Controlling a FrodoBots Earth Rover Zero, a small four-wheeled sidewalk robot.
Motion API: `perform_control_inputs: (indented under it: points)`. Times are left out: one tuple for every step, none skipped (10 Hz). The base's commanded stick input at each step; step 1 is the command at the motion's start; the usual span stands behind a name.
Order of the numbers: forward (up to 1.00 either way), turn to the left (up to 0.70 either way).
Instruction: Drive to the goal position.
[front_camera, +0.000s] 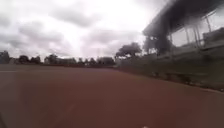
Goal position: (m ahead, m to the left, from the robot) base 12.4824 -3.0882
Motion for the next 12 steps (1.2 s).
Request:
perform_control_inputs:
  points:
    - [0.7, 0.0]
    - [0.7, 0.0]
    - [0.7, 0.0]
    - [0.7, 0.0]
    - [0.7, 0.0]
    - [0.7, 0.0]
    - [0.7, 0.0]
    - [0.7, 0.0]
    - [0.7, 0.0]
    - [0.7, 0.0]
    - [0.7, 0.0]
    - [0.7, 0.0]
